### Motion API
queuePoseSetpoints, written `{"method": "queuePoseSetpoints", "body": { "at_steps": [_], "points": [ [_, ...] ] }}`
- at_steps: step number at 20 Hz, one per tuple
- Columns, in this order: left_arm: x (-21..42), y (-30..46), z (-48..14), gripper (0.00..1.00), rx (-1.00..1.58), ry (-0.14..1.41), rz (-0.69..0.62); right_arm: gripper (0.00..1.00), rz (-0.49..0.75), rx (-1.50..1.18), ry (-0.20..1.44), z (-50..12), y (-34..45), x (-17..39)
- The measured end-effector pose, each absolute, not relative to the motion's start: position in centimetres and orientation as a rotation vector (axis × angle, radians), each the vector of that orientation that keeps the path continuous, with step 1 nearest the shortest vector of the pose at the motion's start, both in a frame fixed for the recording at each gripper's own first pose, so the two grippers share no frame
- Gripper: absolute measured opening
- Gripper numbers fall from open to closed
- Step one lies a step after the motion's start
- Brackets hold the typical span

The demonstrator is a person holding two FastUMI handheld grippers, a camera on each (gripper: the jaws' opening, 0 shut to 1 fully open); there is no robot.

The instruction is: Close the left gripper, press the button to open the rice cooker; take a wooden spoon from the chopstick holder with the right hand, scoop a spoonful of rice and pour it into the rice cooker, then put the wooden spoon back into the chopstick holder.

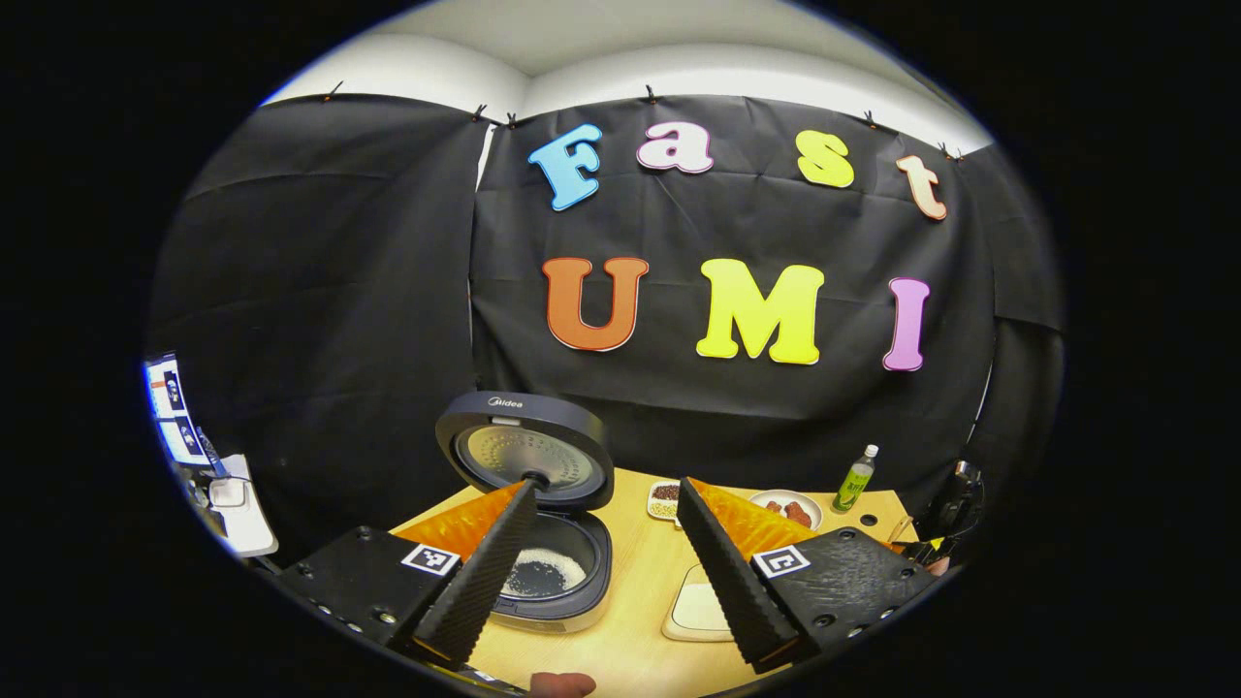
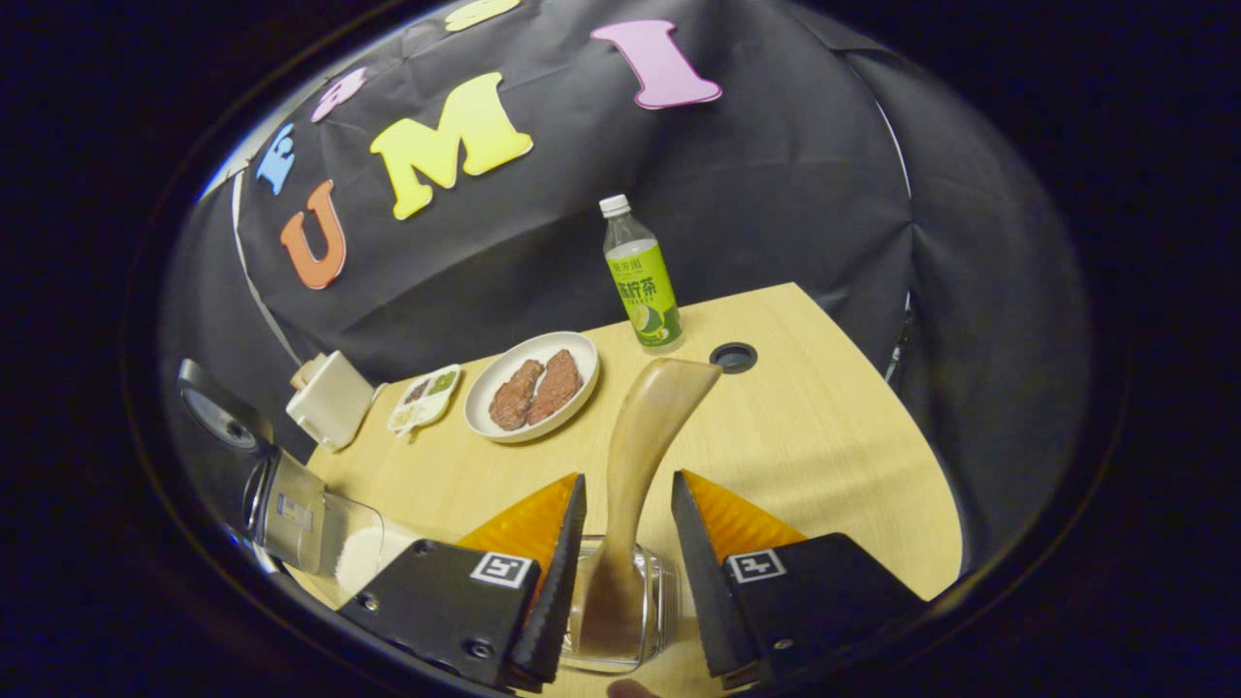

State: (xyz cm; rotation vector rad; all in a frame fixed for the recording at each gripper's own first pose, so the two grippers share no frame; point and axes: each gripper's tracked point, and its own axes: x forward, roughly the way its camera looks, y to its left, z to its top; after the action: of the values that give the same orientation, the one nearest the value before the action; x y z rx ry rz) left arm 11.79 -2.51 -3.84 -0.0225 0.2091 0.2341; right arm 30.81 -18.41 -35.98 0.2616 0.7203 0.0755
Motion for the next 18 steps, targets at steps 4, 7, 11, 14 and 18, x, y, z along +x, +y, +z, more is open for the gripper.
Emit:
{"method": "queuePoseSetpoints", "body": {
  "at_steps": [4,7,11,14,18],
  "points": [
    [11.6,-2.9,-4.6,0.95,0.001,0.228,0.232,0.42,0.078,0.263,0.729,-36.0,-18.5,30.7],
    [11.8,-3.4,-4.9,0.95,-0.005,0.234,0.218,0.2,0.081,0.281,0.725,-34.9,-17.8,29.8],
    [11.8,-3.3,-4.3,0.95,-0.027,0.213,0.211,0.11,0.082,0.284,0.689,-32.6,-17.5,28.6],
    [11.4,-2.4,-4.3,0.95,-0.032,0.199,0.213,0.09,0.039,0.252,0.642,-30.5,-17.8,28.2],
    [10.5,-0.7,-4.6,0.94,-0.043,0.194,0.2,0.09,-0.008,0.177,0.575,-27.2,-17.1,27.6]
  ]
}}
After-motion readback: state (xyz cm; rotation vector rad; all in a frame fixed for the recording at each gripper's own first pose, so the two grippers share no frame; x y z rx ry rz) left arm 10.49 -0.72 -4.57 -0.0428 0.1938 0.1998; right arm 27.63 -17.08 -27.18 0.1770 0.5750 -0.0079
